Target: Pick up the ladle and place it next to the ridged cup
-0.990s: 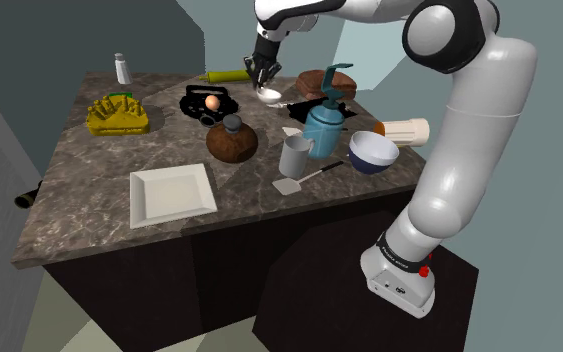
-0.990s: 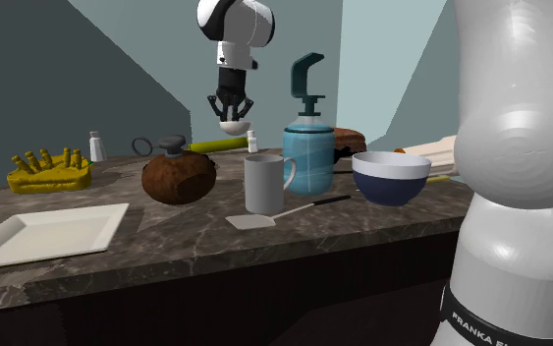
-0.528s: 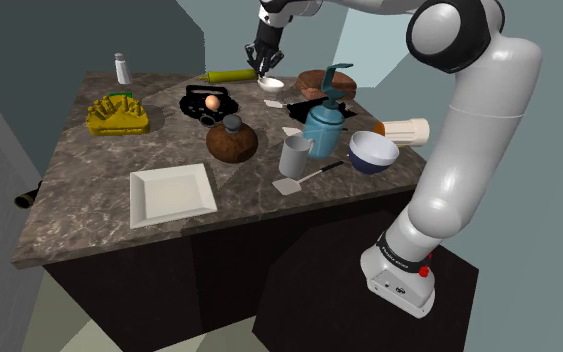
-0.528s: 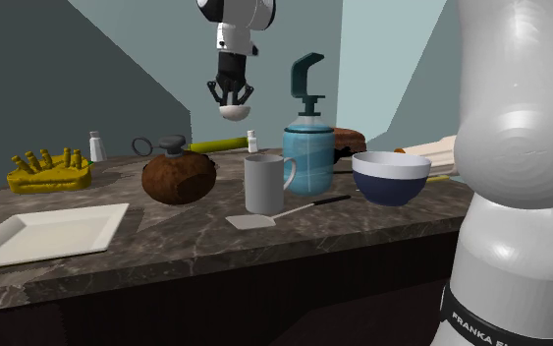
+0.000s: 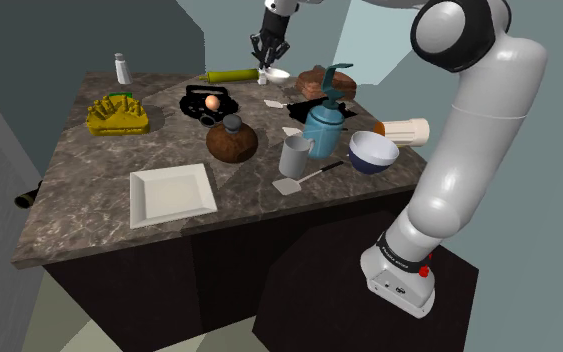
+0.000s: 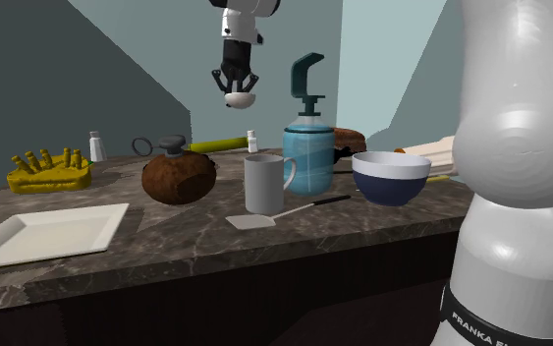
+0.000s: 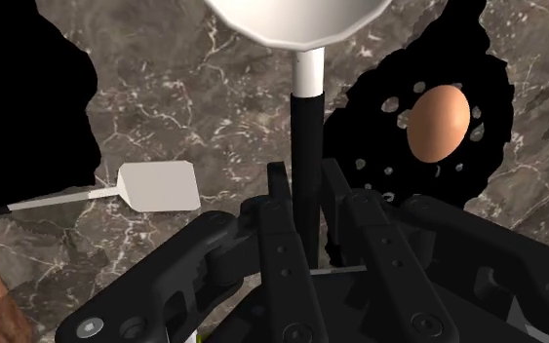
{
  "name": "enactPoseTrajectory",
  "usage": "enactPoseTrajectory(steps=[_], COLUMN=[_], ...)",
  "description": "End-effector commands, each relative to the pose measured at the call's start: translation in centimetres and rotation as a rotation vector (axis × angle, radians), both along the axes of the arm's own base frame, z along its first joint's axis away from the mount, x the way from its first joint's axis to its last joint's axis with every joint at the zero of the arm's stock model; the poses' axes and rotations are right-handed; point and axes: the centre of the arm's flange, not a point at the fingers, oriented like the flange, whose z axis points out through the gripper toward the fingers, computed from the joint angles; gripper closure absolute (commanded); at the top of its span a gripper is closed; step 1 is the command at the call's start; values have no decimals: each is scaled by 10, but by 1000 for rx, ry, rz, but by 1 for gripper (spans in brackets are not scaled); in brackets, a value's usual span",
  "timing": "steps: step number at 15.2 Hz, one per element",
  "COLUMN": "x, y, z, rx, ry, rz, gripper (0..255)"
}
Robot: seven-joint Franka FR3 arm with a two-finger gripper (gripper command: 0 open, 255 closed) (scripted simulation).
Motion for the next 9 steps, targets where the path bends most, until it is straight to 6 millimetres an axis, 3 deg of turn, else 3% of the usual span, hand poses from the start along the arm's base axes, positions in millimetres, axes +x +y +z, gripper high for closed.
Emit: enactPoseTrajectory(steps=[1,9], x=[-17,-82], y=[-19,-101], z=[1,1], rx=[0,0], ry=[0,0], rz=[0,0], gripper=[255,255])
